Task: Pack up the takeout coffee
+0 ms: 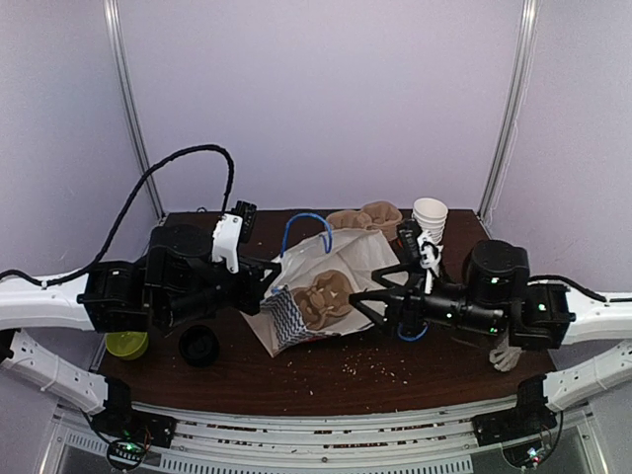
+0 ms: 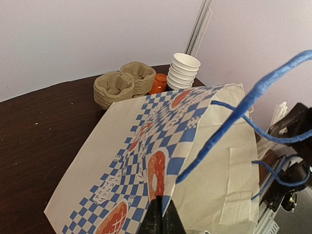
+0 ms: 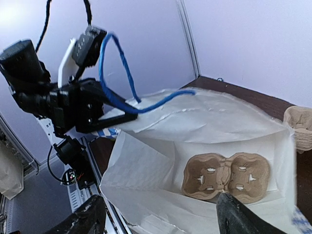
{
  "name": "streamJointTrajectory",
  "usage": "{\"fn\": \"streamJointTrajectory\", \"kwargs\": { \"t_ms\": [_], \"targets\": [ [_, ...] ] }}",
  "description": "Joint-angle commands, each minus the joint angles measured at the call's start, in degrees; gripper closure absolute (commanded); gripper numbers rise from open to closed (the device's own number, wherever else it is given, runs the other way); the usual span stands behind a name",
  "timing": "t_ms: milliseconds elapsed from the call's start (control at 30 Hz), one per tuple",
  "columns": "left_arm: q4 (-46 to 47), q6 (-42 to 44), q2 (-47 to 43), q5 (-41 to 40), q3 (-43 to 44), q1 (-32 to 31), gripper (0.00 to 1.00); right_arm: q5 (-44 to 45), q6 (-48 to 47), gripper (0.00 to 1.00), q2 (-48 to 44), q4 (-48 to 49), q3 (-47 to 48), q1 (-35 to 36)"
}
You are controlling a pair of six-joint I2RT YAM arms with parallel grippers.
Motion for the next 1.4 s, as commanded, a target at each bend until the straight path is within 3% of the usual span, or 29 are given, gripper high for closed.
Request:
{"fn": "streamJointTrajectory", "kwargs": {
  "t_ms": [0,133,233,667,800,900,1133,1367],
  "targets": [
    [8.2,4.3,-4.0,6.1,-4.3,0.4,1.0,8.5,-0.4,0.2,-10.2,-6.0,0.2,0.2],
    [9.5,7.2,-4.8,9.4,-4.3,0.4,1.0,16.9,2.5,0.17,-15.3,-9.3,0.3,0.2],
    [8.3,8.3,-4.0,10.2,-2.0,0.4,1.0,20.8,4.0,0.14,-12.3,-18.1,4.2,0.3],
    [6.4,11.5,-1.4,9.0,4.4,0.4,1.0,11.6,5.9,0.02,-12.5,-25.2,4.5,0.2],
    [6.5,12.6,-1.3,9.2,4.5,0.4,1.0,14.7,6.9,0.04,-9.1,-30.8,7.0,0.3],
    [6.6,13.9,-0.8,9.6,4.8,0.3,1.0,19.3,7.7,0.12,-6.5,-32.4,7.6,0.3],
    [6.7,16.4,-1.1,10.5,4.2,-0.3,1.0,22.0,8.2,0.51,-5.2,-31.6,5.2,0.2],
    [8.6,18.1,-3.0,12.6,0.6,-0.3,1.0,24.0,8.3,0.76,-7.9,-32.0,0.6,0.3]
  ]
}}
